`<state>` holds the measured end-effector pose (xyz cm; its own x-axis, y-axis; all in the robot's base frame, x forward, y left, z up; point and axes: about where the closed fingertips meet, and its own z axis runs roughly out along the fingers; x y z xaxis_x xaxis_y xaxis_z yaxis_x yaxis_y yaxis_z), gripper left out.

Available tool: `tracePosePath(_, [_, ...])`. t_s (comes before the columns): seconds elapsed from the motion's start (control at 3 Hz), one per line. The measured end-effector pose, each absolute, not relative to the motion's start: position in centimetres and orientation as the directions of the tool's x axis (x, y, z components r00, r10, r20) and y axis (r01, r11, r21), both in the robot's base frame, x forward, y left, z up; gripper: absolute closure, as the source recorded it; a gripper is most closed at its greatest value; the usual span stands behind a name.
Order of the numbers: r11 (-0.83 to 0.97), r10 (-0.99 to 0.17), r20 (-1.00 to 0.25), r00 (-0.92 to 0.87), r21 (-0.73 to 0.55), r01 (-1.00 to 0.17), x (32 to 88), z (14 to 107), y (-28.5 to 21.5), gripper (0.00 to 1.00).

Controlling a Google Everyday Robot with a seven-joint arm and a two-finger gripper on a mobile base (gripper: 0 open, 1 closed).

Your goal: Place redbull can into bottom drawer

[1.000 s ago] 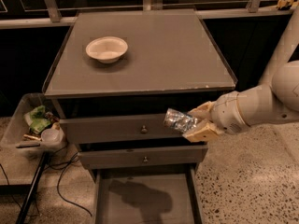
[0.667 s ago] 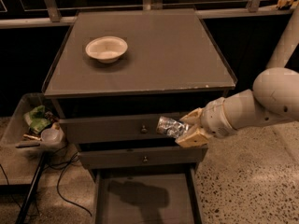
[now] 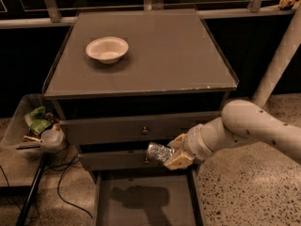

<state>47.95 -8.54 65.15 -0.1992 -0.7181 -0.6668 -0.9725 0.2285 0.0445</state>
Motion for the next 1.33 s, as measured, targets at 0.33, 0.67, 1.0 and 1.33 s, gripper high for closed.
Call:
tracePosePath(0.33, [0.232, -0.719, -0.668, -0.192, 0.029, -0.972, 47.4, 61.6, -8.0, 1.00])
tracePosePath(0.67, [0.271, -0.711, -0.683, -0.165, -0.051, -0.961, 46.9, 58.6, -8.5, 1.00])
tracePosePath(1.0, [0.317, -0.708, -0.692, -0.141, -0.133, -0.939, 47.0, 56.4, -9.0, 1.00])
tracePosePath(1.33, [0.301, -0.714, -0.687, -0.134, -0.128, -0.945, 46.7, 55.8, -8.3, 1.00])
